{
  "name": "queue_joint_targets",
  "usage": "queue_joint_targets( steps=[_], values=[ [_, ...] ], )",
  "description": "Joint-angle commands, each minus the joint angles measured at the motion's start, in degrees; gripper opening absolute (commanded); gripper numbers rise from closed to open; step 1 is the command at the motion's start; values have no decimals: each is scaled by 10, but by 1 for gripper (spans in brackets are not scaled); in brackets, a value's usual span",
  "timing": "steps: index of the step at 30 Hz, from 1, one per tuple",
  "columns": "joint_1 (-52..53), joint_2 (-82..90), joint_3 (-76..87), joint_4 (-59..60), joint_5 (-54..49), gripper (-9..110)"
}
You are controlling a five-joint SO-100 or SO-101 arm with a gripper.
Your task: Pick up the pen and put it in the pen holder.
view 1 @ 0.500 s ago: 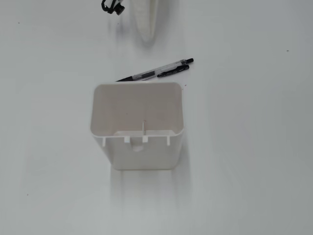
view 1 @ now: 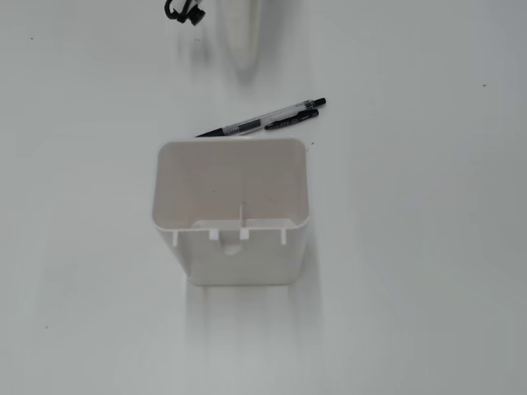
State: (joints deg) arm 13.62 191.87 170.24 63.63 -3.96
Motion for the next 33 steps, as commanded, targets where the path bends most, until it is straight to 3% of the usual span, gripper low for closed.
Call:
queue_joint_targets(
  steps=[1,8,14,19,33],
  values=[
    [23,12,-96,-16,-72,0],
    [-31,-237,-265,58,-139,1],
    [-107,-520,-391,99,-142,15],
    [-120,-685,-462,77,-134,18],
    [-119,-885,-564,4,-104,18]
  ],
)
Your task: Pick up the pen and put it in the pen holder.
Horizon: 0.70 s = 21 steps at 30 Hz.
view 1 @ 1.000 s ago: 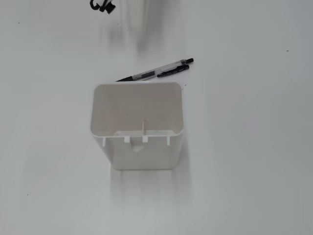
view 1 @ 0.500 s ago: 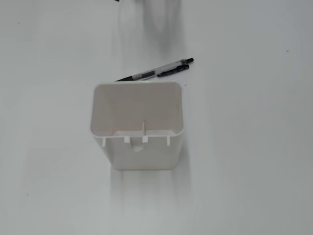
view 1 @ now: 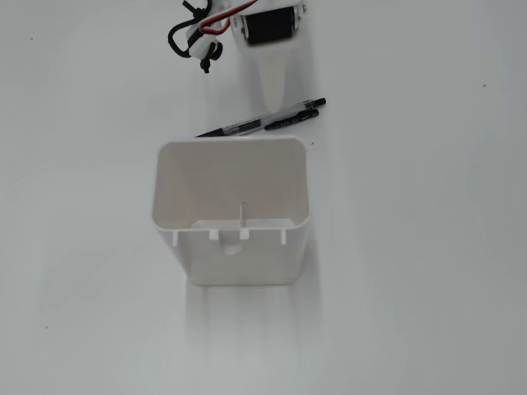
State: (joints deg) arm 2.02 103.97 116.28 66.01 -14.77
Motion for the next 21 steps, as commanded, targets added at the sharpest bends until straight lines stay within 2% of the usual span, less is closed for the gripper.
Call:
queue_joint_targets(
  steps=[1,11,18,21],
  values=[
    [-3,-14,-25,-26,4,18],
    [-2,-76,-25,-73,4,17],
    [18,-102,-21,-106,4,5],
    [40,-110,-25,-106,-1,3]
  ],
)
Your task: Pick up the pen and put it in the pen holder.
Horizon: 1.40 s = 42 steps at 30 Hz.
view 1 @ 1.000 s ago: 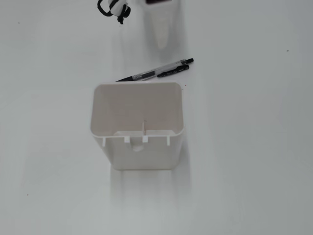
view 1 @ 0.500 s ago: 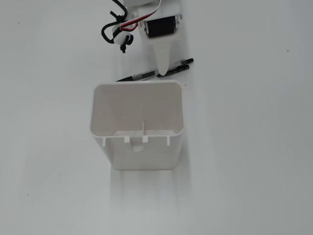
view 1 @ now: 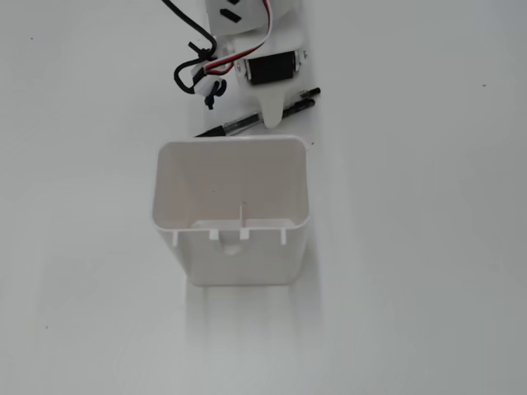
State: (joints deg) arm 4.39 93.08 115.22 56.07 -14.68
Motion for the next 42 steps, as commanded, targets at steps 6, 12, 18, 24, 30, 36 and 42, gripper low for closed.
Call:
queue_joint_targets(
  steps=[6,12,18,24,30,36,42],
  values=[
    [33,-2,-11,-7,-4,3],
    [25,5,-6,-7,3,-1],
    [23,37,-37,46,41,-1],
    [11,185,-120,128,182,-1],
    [-48,308,-194,211,228,0],
    [-67,390,-212,137,257,0],
    [-65,405,-215,-39,518,0]
  ],
)
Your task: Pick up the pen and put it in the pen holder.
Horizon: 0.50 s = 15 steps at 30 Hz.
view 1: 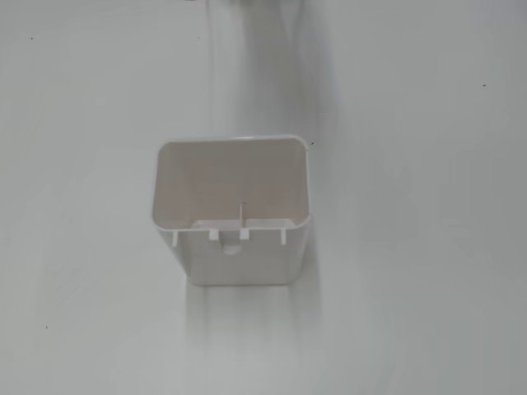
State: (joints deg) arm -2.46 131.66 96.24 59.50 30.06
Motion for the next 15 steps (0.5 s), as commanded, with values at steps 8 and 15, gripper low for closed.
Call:
queue_joint_targets(
  steps=[8,15],
  values=[
    [14,-67,-26,-208,178,0],
    [54,-178,-27,-354,189,0]
  ],
)
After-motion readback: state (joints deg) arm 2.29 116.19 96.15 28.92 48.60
